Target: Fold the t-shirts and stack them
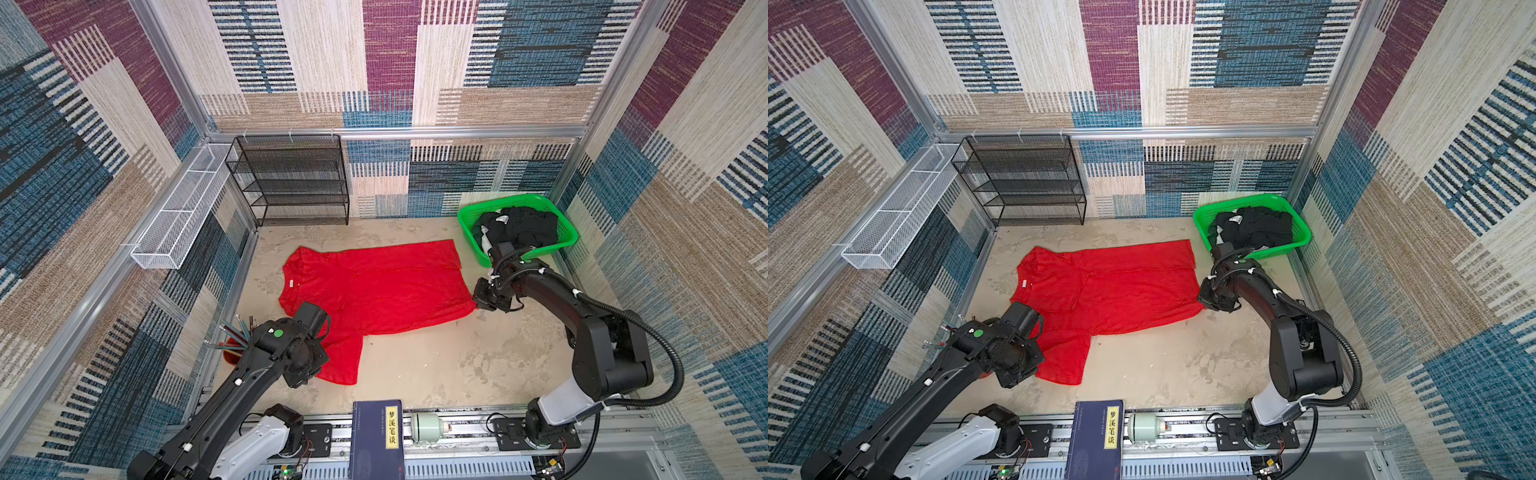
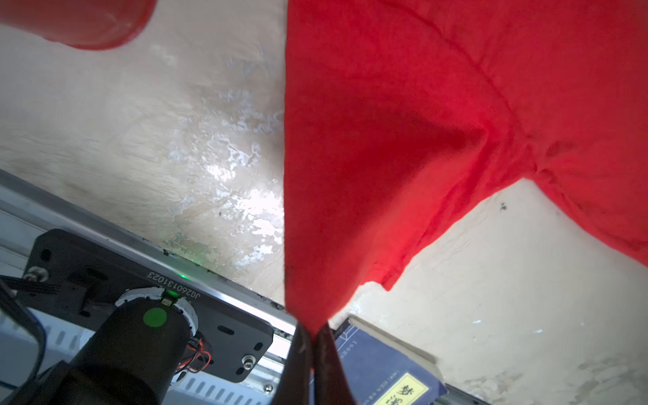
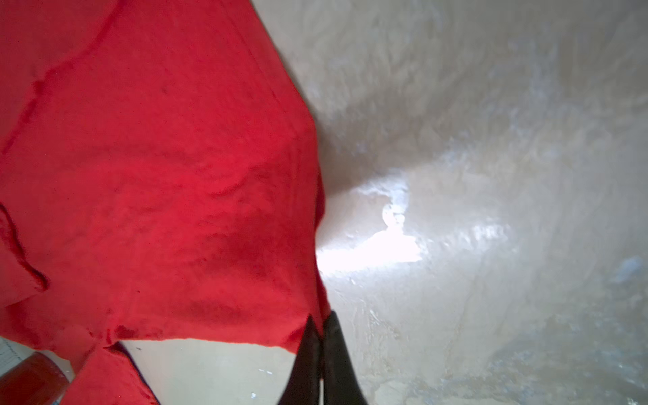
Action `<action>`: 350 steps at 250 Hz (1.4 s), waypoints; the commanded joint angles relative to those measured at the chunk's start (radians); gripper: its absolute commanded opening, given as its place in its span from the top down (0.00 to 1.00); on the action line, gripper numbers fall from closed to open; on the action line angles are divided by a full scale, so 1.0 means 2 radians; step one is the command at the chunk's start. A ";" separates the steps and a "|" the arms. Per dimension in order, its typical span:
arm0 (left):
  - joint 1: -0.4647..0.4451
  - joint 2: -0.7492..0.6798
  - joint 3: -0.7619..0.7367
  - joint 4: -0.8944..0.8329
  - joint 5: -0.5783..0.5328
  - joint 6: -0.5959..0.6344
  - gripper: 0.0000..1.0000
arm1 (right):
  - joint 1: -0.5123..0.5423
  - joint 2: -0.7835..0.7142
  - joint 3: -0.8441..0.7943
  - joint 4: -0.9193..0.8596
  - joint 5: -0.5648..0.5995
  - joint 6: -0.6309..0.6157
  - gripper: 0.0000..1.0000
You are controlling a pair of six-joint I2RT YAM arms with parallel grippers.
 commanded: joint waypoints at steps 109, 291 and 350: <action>0.179 0.212 0.193 0.127 0.030 0.159 1.00 | -0.012 0.162 0.197 0.035 -0.012 -0.020 1.00; 0.228 0.444 0.447 0.124 0.061 0.194 1.00 | -0.013 0.285 0.340 -0.034 0.024 -0.037 1.00; 0.228 0.494 0.524 0.128 0.065 0.225 1.00 | -0.013 0.278 0.320 -0.027 0.029 -0.033 1.00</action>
